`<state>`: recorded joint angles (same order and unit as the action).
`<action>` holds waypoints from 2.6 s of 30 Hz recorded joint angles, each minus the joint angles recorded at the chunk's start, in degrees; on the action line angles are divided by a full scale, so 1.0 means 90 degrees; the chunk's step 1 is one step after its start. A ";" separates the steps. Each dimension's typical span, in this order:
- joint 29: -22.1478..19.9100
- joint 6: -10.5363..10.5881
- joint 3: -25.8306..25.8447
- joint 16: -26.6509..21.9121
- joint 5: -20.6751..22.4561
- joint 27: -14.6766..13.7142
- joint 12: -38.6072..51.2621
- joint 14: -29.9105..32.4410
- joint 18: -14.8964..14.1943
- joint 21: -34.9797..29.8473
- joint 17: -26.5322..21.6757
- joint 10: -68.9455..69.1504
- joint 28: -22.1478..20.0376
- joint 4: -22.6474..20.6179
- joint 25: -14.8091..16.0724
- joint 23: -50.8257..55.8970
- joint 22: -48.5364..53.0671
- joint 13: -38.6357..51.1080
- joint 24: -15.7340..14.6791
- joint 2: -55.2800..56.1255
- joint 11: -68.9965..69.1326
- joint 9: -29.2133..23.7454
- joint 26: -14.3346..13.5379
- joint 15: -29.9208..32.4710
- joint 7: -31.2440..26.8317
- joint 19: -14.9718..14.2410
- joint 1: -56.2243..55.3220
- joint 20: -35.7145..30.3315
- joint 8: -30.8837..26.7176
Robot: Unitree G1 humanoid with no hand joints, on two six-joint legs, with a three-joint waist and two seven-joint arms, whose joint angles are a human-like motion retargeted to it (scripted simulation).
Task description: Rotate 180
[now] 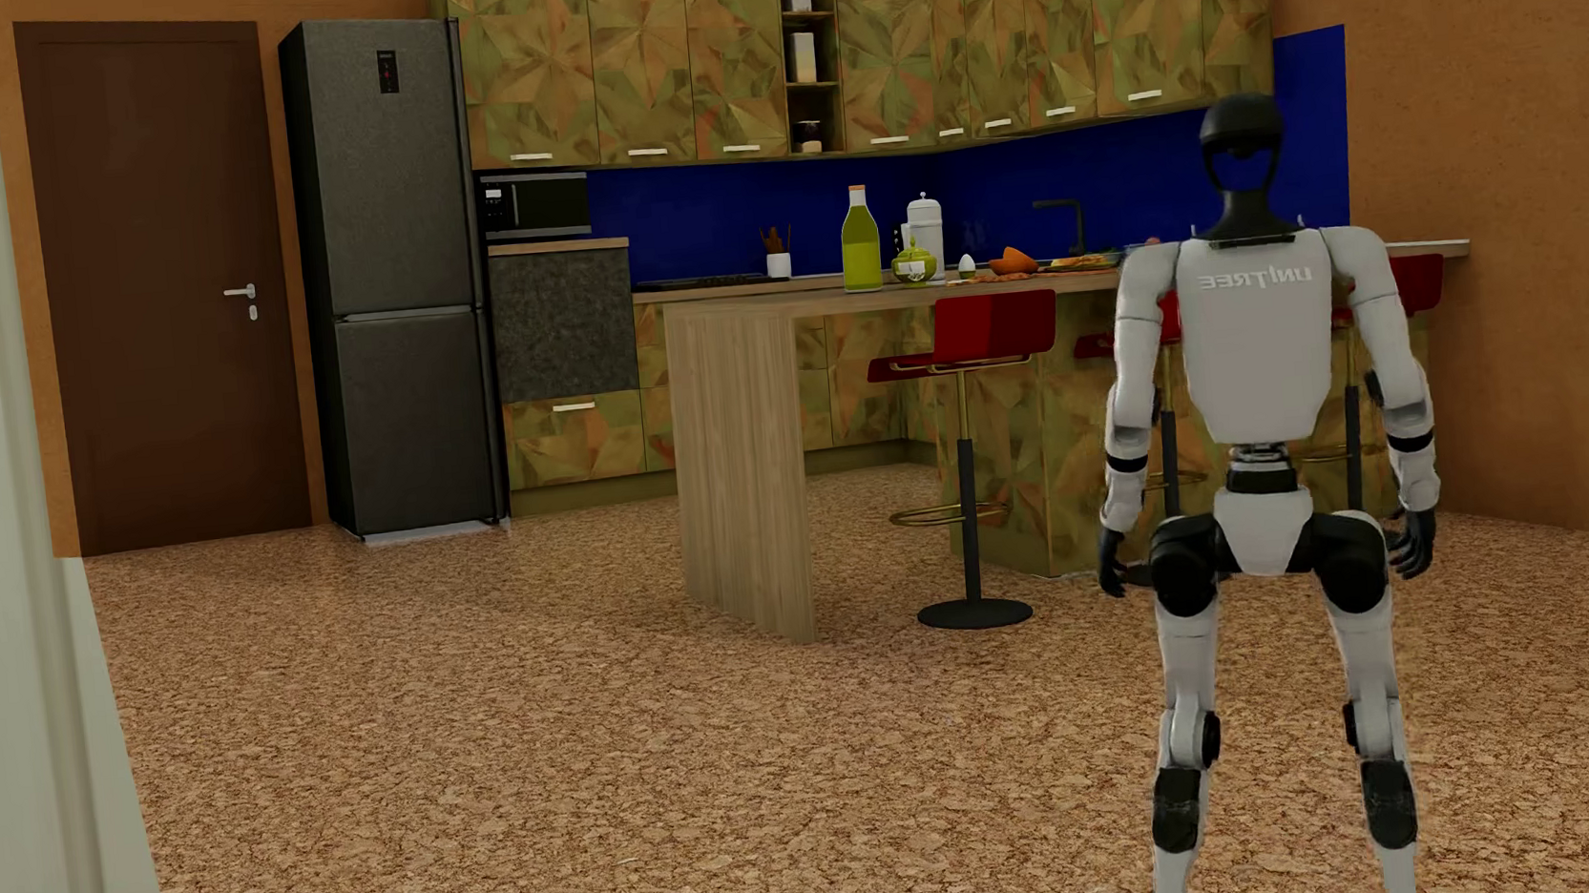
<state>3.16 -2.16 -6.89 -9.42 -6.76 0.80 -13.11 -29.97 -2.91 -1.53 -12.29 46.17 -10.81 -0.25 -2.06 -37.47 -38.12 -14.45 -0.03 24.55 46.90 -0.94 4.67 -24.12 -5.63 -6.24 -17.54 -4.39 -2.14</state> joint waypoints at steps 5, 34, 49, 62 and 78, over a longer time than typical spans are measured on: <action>-0.0190 0.0261 -0.0218 -0.0264 -0.0286 0.0164 -0.0226 -0.0055 0.0040 -0.0529 0.0360 -0.0017 0.0290 0.0186 -0.0015 0.0420 -0.0292 0.0727 -0.0045 -0.0156 0.0745 -0.0220 0.0299 0.0248 0.0161 0.0077 0.0070 0.0379 0.0520; -0.0096 0.0373 -0.0185 -0.0141 -0.0453 0.0128 -0.0106 -0.0068 0.0035 -0.0130 0.0022 0.0224 0.0341 0.0491 0.0089 0.0348 0.0124 0.0519 0.0071 -0.0464 -0.0470 0.0031 0.0046 0.0265 0.0498 -0.0375 -0.0063 0.0390 0.0535; -0.0538 0.0457 0.1497 -0.0199 0.0394 0.0289 0.0627 -0.0010 -0.0462 -0.0084 0.0452 -0.0314 0.1622 0.0478 0.0925 0.0227 0.0531 0.0176 -0.0368 0.0164 -0.0996 -0.0187 -0.0223 0.1205 0.0380 0.0020 0.0329 0.0300 -0.0136; -0.0391 0.0123 0.1417 -0.0229 0.0447 0.0630 0.0547 0.0316 0.0000 -0.0236 0.0366 -0.0355 0.1606 0.0480 0.0678 0.0118 0.0469 0.0206 -0.0034 0.0150 -0.1428 -0.0183 -0.0342 0.1539 0.0329 0.0036 0.0154 0.0283 -0.0124; -0.0019 0.0228 0.1687 -0.0215 0.0460 0.0629 0.0524 0.0379 0.0003 -0.0120 0.0466 -0.0645 0.1519 0.0507 0.0372 0.0165 0.0414 0.0024 0.0154 0.0140 -0.1433 0.0054 -0.0132 0.1277 0.0333 0.0370 0.0252 0.0248 -0.0072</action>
<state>2.99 -0.10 8.29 -11.35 -2.62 6.47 -8.39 -26.56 -2.89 -2.61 -8.09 40.37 2.86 4.31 1.29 -35.98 -34.40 -14.23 1.35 25.82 34.00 -0.45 3.48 -12.62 -2.63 -2.91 -15.27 -2.16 -2.79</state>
